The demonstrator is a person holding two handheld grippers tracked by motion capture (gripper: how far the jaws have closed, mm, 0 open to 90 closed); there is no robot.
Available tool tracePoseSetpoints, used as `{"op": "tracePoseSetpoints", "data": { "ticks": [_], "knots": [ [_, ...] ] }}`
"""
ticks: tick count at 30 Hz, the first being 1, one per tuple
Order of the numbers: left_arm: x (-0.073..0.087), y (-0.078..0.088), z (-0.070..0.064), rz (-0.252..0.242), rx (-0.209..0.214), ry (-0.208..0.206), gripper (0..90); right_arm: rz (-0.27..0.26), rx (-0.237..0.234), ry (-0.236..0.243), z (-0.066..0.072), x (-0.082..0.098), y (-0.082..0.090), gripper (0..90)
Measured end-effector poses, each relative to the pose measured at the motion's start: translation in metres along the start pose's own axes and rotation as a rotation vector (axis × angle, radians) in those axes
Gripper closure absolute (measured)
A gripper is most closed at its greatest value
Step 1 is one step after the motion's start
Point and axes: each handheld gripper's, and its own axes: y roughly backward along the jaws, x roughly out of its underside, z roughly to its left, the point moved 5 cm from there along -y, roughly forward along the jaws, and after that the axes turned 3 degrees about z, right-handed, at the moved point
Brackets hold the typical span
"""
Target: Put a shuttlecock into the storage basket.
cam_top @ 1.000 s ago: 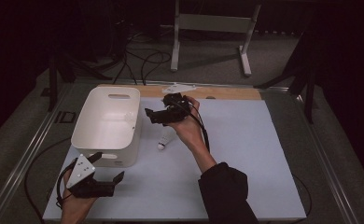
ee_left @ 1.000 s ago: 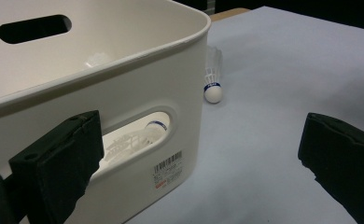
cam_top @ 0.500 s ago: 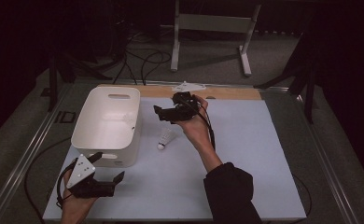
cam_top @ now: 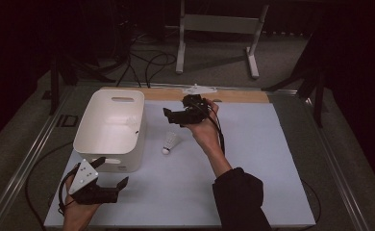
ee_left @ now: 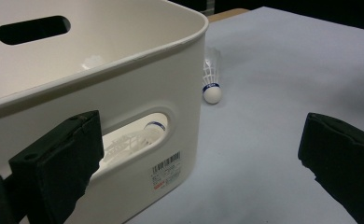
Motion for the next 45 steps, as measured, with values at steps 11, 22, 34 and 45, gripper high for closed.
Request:
{"op": "tracePoseSetpoints", "data": {
  "ticks": [11, 22, 34, 45],
  "knots": [
    [0.0, 0.0, 0.0, 0.0, 0.0, 0.001, 0.8, 0.009, 0.008, -0.018, -0.006, 0.004, 0.0, 9.7],
    [0.001, 0.001, 0.002, -0.014, 0.005, 0.012, 0.6, 0.02, 0.014, -0.023, -0.011, 0.01, -0.003, 9.4],
    [0.001, 0.002, 0.002, -0.025, 0.005, 0.016, 0.5, 0.037, 0.014, -0.018, -0.012, 0.016, -0.006, 9.2],
    [0.0, 0.003, 0.003, -0.03, 0.001, 0.019, 0.3, 0.059, 0.013, -0.005, -0.012, 0.022, -0.009, 8.9]
  ]
}}
